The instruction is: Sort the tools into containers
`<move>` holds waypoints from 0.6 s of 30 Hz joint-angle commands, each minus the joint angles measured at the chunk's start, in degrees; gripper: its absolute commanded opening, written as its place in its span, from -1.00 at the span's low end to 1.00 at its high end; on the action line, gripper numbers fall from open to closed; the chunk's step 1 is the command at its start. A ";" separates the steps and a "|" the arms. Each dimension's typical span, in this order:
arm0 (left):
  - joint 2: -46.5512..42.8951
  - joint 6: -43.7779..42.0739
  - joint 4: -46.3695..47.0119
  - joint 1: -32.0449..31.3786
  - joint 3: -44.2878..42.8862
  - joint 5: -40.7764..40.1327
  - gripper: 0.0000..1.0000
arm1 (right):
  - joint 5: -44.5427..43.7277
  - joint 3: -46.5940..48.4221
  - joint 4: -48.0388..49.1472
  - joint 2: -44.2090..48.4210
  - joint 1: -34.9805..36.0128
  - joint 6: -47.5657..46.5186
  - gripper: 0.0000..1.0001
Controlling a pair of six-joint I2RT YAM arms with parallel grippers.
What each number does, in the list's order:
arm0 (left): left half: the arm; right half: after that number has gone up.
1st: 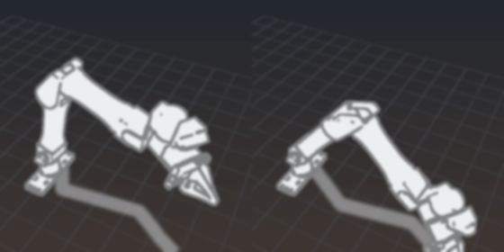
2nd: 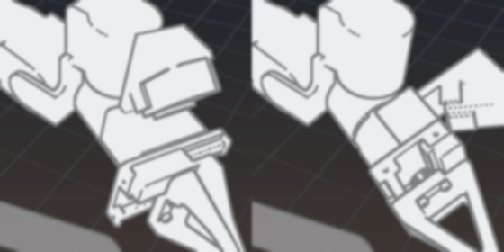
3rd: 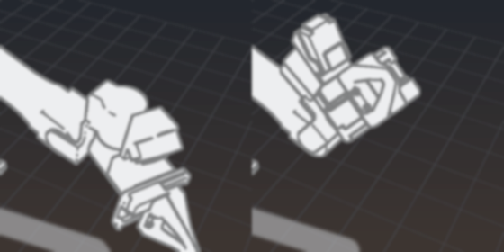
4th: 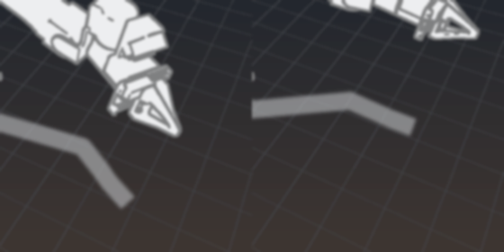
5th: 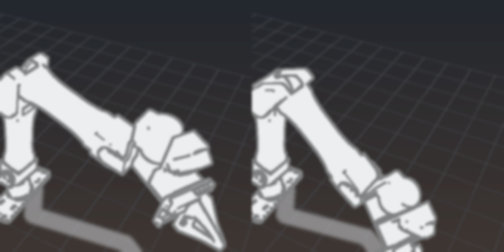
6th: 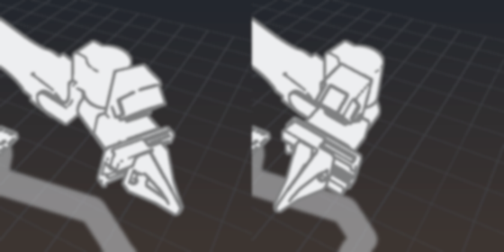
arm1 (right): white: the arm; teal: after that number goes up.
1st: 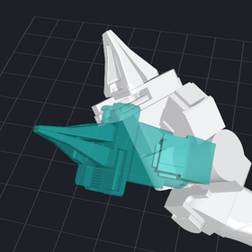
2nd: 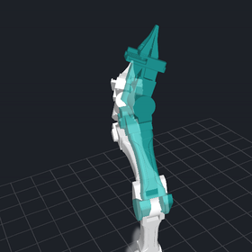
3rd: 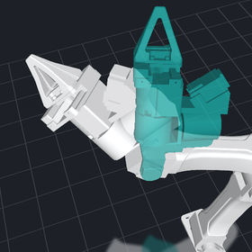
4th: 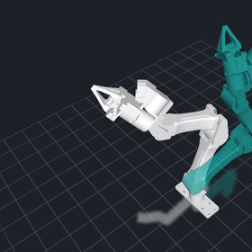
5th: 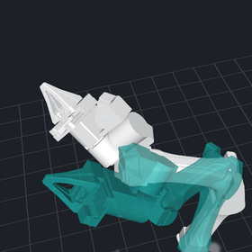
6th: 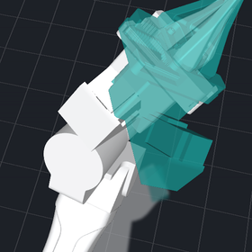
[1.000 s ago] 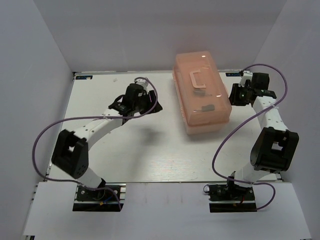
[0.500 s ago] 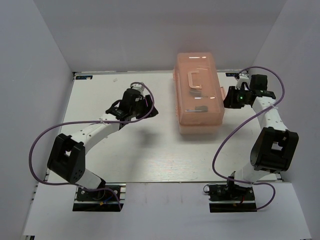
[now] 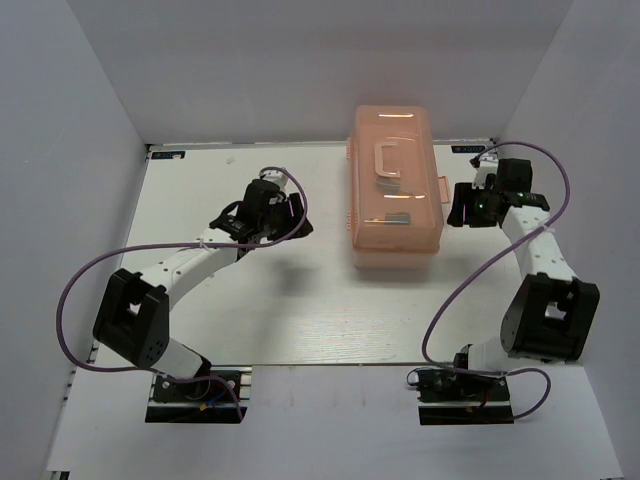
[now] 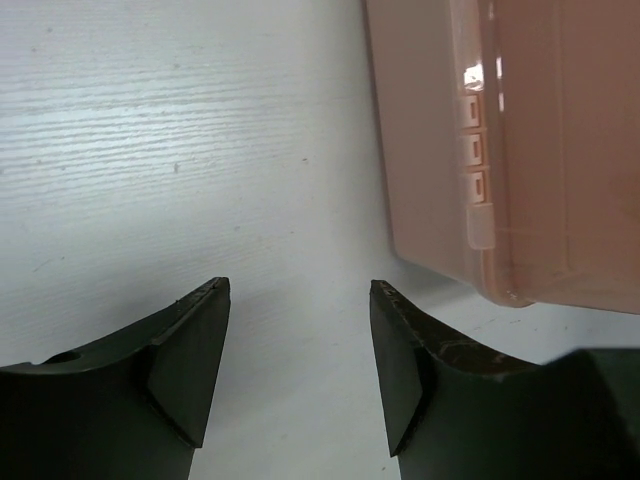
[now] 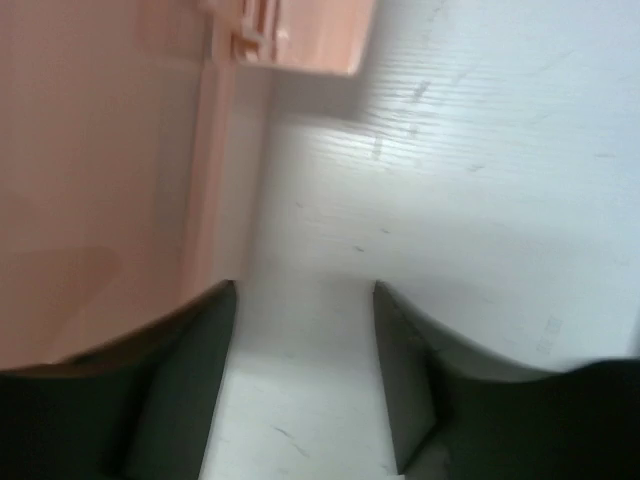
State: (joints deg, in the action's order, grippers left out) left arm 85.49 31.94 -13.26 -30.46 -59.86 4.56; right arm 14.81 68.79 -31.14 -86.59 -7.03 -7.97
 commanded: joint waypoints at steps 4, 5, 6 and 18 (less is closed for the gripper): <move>-8.31 -10.83 -6.51 0.40 0.96 -3.85 0.99 | -5.49 -8.31 5.64 17.84 0.00 -0.50 0.81; -9.20 -12.59 -7.48 0.40 0.97 -3.85 1.00 | -4.97 -10.85 5.39 18.99 -0.18 2.66 0.81; -10.25 -15.74 -8.27 0.40 2.10 -4.46 1.00 | -2.62 -11.57 3.56 22.83 -0.18 3.91 0.81; -32.13 -24.30 -9.34 0.40 12.82 -6.93 1.00 | 10.42 -30.72 3.10 43.34 -0.18 7.53 0.81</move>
State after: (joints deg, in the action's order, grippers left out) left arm 58.19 10.28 -22.70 -30.33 -49.56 -1.04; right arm 22.61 40.27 -28.86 -43.92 -7.20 -2.20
